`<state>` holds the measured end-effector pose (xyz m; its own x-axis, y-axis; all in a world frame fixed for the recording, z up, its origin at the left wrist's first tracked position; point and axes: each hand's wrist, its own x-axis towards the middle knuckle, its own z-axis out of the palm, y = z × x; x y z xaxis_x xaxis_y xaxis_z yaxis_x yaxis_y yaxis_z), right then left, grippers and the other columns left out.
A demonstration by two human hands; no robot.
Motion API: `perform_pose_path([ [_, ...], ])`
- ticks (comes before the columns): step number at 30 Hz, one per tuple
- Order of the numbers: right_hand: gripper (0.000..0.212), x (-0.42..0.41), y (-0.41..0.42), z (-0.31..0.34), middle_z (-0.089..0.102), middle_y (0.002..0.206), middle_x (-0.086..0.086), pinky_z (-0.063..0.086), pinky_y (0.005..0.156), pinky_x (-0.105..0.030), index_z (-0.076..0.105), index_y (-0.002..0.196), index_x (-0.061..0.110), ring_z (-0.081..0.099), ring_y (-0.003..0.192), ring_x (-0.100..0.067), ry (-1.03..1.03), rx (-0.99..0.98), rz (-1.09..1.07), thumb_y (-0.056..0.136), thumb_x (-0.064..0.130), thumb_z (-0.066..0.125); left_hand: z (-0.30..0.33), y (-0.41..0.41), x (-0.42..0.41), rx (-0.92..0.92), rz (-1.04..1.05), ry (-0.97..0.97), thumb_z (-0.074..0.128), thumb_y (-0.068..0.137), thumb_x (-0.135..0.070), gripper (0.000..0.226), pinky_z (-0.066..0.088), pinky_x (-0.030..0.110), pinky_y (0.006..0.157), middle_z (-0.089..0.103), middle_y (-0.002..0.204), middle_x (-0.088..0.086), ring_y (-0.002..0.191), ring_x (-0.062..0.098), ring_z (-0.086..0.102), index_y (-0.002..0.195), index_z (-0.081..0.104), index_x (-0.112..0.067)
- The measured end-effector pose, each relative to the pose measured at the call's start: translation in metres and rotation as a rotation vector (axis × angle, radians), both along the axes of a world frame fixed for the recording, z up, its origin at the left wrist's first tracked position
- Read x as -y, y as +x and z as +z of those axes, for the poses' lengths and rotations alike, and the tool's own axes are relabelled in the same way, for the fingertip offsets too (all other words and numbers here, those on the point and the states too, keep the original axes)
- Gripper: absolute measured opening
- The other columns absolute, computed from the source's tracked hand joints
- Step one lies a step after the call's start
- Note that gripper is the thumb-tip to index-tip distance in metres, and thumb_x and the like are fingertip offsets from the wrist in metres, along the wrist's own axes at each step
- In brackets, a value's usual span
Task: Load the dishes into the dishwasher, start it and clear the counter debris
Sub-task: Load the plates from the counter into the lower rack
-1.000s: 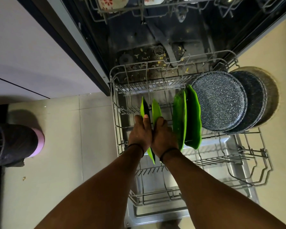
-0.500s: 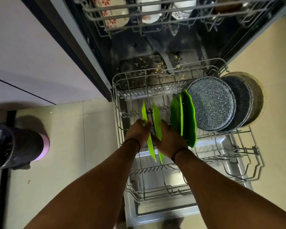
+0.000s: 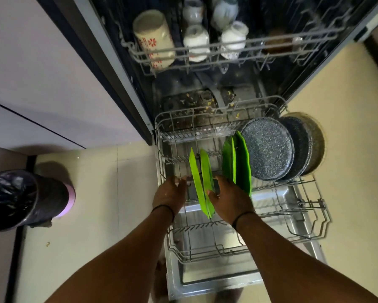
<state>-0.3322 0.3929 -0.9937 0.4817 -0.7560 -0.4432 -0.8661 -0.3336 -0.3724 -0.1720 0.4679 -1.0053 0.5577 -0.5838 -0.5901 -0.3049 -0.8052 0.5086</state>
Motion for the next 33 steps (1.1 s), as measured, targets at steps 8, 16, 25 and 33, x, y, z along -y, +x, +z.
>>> perform_pose_path([
  [8,0.050,-0.022,-0.010,0.110,0.049,0.134,-0.003,0.048,0.090,-0.034,0.038,0.139,0.024,0.052,0.118,-0.026,0.032,-0.054,0.040,0.095,0.046,0.043,0.107,-0.007,-0.039,0.057,-0.094,0.075,0.043,0.098,-0.045,0.042,0.049,0.034,0.089,0.062,0.122,0.010,0.110,0.029,0.059,0.129,0.050,-0.017],
  [16,0.050,-0.004,0.008,0.267,0.047,0.136,-0.007,0.044,0.097,-0.035,0.038,0.138,0.019,0.049,0.121,-0.025,-0.044,0.042,0.139,0.095,0.043,0.045,0.268,0.009,-0.029,0.238,-0.126,0.019,0.046,0.097,-0.036,0.038,0.047,0.032,0.093,0.056,0.130,0.004,0.114,0.022,0.057,0.131,0.046,-0.020],
  [25,0.050,0.021,0.061,0.464,0.054,0.131,-0.009,0.043,0.099,-0.037,0.046,0.134,0.017,0.051,0.119,-0.027,-0.403,0.241,0.339,0.092,0.045,0.049,0.475,0.054,-0.037,0.602,-0.131,-0.126,0.046,0.097,-0.033,0.033,0.044,0.038,0.088,0.056,0.121,0.011,0.108,0.031,0.055,0.123,0.048,-0.013],
  [33,0.045,-0.015,0.148,0.563,0.060,0.120,-0.008,0.047,0.092,-0.038,0.051,0.125,0.017,0.056,0.108,-0.026,-0.576,0.361,0.537,0.091,0.046,0.050,0.557,0.115,-0.090,0.851,0.034,-0.188,0.048,0.095,-0.035,0.039,0.046,0.039,0.092,0.054,0.124,0.011,0.112,0.030,0.053,0.126,0.049,-0.012],
])
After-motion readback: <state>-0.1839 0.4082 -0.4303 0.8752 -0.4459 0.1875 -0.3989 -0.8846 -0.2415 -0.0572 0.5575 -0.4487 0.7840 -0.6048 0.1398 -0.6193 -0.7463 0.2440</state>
